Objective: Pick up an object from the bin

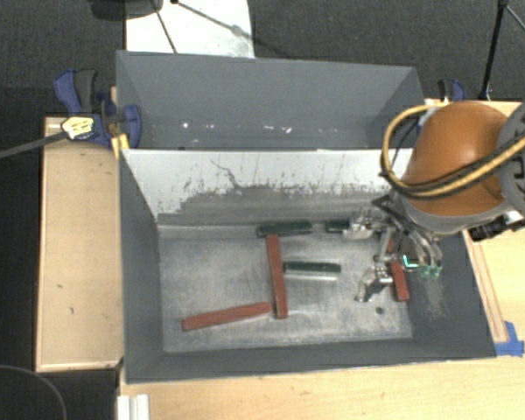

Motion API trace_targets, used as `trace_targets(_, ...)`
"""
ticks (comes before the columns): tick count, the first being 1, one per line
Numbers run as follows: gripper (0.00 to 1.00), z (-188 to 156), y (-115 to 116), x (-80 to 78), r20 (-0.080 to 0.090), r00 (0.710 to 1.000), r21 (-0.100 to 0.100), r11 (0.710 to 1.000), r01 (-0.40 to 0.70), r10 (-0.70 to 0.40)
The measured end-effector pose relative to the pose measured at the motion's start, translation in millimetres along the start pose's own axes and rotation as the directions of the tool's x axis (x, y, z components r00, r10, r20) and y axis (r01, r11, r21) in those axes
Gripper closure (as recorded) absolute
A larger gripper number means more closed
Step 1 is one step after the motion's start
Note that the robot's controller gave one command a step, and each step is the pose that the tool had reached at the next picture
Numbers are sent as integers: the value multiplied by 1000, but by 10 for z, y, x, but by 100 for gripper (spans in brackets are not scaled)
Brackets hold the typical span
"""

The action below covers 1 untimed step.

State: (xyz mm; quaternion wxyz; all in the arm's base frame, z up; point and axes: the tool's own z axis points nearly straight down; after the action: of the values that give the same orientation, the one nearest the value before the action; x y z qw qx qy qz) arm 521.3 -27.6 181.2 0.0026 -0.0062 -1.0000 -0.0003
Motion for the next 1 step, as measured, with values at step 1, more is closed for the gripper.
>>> trace_targets(1, 0, -20, 0, -6, 3, 1000, 0, 1000, 0, 0)
